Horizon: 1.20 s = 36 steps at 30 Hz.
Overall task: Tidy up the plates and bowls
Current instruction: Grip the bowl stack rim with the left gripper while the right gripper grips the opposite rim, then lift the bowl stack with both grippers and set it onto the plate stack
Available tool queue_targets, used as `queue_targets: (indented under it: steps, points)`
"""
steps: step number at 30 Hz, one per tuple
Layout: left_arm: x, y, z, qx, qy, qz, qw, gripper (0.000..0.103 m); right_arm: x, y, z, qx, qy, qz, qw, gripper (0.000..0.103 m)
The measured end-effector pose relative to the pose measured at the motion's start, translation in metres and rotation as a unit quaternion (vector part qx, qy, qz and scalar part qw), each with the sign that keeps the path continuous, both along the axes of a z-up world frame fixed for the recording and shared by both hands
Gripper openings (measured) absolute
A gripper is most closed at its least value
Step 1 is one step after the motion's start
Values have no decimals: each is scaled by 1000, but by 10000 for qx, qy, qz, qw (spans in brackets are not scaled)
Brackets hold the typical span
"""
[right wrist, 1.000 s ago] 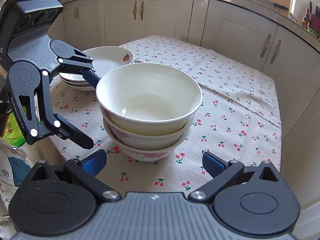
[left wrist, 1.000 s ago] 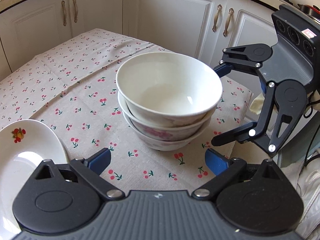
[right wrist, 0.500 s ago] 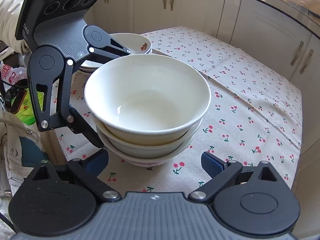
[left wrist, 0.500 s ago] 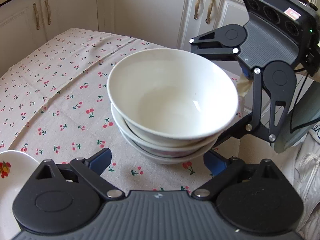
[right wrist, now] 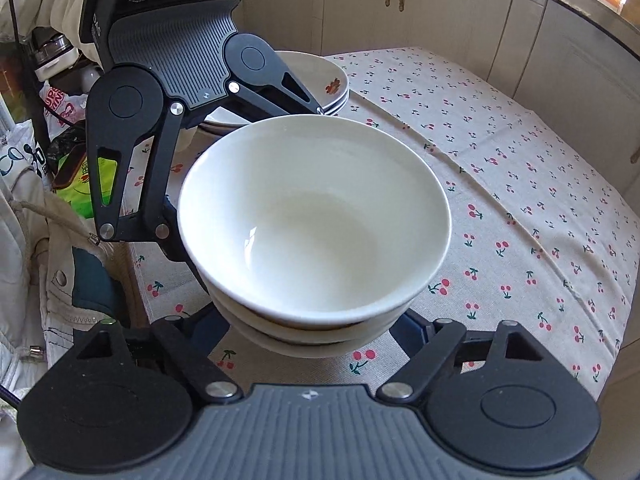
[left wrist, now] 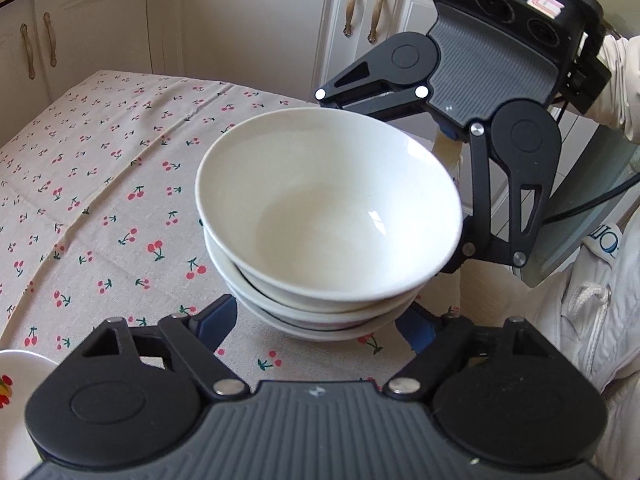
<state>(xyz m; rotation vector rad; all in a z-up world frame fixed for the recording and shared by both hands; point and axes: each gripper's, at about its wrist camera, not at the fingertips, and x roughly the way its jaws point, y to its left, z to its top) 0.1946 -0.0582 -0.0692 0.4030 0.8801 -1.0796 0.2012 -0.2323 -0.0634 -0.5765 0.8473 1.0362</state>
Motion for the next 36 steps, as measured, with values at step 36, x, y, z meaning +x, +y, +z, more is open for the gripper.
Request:
queue_targets:
  steps: [36]
  points:
    - [-26,100,58,245,-801,1084,9906,80,5,107,47,-47,-829,985,9917,88]
